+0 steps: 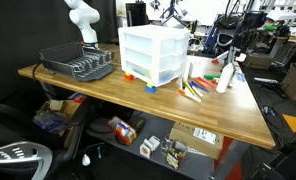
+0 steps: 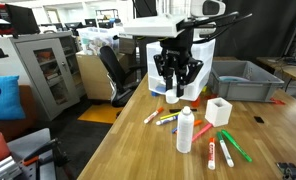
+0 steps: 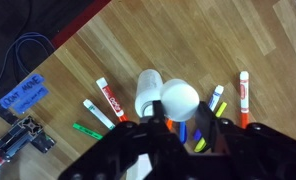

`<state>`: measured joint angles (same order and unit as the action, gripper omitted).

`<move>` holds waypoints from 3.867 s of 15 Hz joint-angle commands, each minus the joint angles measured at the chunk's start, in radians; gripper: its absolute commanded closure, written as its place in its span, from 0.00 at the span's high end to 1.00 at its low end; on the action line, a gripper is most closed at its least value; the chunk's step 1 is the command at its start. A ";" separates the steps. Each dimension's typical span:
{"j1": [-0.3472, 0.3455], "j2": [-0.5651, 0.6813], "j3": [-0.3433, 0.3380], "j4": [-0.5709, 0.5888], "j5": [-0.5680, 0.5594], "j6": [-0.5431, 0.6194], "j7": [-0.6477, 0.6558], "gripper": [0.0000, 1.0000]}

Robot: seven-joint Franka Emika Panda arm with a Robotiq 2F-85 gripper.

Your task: Pick up the lid from the table and close the bottle

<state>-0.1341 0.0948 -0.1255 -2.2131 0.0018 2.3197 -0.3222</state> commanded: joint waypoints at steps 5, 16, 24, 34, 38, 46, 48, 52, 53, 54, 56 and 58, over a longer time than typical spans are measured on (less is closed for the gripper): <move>-0.002 0.017 0.005 0.025 -0.008 0.000 0.018 0.12; -0.006 0.151 0.018 0.168 -0.005 -0.033 0.018 0.12; -0.005 0.175 0.017 0.201 -0.018 -0.112 0.058 0.12; -0.004 0.202 0.011 0.217 -0.043 -0.077 0.085 0.12; -0.009 0.215 0.010 0.218 -0.038 -0.080 0.094 0.12; -0.021 0.235 0.016 0.224 -0.012 -0.053 0.082 0.12; -0.025 0.244 0.019 0.224 0.000 -0.049 0.076 0.12; -0.035 0.248 0.027 0.219 0.044 -0.009 0.065 0.12; -0.035 0.248 0.026 0.219 0.046 -0.005 0.068 0.12; -0.035 0.248 0.025 0.219 0.050 -0.003 0.068 0.12; -0.032 0.251 0.019 0.217 0.037 -0.012 0.080 0.12; -0.031 0.253 0.014 0.215 0.026 -0.021 0.089 0.12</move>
<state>-0.1502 0.3381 -0.1197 -2.0008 0.0319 2.2997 -0.2403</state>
